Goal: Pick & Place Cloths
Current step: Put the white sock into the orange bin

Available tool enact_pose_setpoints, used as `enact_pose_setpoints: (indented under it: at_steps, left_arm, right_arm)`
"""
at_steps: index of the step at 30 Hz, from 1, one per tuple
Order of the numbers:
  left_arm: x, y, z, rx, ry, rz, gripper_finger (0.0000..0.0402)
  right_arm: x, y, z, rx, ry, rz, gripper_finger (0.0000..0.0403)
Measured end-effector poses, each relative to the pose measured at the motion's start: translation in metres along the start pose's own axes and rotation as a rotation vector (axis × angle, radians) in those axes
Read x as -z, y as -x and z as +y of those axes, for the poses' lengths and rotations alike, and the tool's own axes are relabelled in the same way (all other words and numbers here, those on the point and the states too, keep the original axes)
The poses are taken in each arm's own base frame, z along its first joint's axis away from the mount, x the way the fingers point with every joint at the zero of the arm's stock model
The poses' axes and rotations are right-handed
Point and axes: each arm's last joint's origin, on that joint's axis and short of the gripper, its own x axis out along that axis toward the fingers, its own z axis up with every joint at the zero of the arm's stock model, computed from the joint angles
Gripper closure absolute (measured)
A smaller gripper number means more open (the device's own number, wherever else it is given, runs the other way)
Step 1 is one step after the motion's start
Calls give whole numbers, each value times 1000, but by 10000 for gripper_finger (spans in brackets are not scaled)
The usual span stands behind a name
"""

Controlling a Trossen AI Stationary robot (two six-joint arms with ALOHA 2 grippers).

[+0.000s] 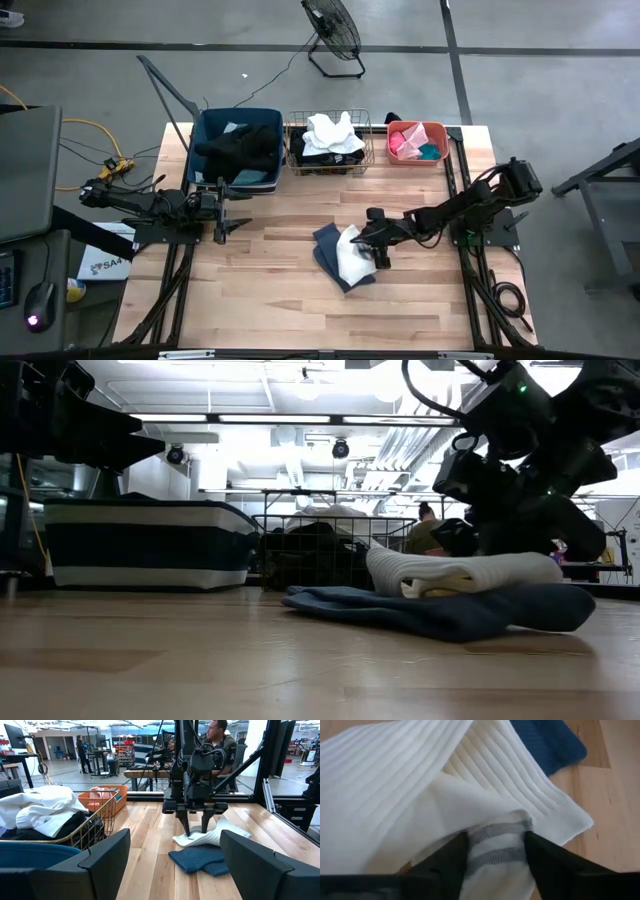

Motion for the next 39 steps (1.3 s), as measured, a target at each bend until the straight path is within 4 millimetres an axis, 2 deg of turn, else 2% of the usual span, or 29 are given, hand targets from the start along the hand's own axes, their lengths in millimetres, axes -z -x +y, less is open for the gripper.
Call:
enact_pose_setpoints:
  at_steps: [5, 8, 9, 14, 22, 31, 39]
  left_arm:
    - [0, 0, 0, 0, 0, 0, 101]
    - [0, 0, 0, 0, 0, 0, 101]
    - [0, 0, 0, 0, 0, 0, 101]
    - [0, 0, 0, 0, 0, 0, 101]
    - [0, 0, 0, 0, 0, 0, 101]
    - [0, 0, 0, 0, 0, 0, 101]
    - [0, 0, 0, 0, 0, 0, 101]
  right_arm:
    - [1, 0, 0, 2, -8, 6, 305]
    - [1, 1, -1, 17, -86, 7, 373]
    - [0, 2, -2, 18, -115, 7, 385]
    - [-5, 12, -4, 29, -262, -20, 388]
    - [-25, 48, -9, 165, -297, -190, 390]
    - [-30, 94, -22, 530, -402, -329, 391]
    - [-28, 125, -32, 864, -484, -449, 392]
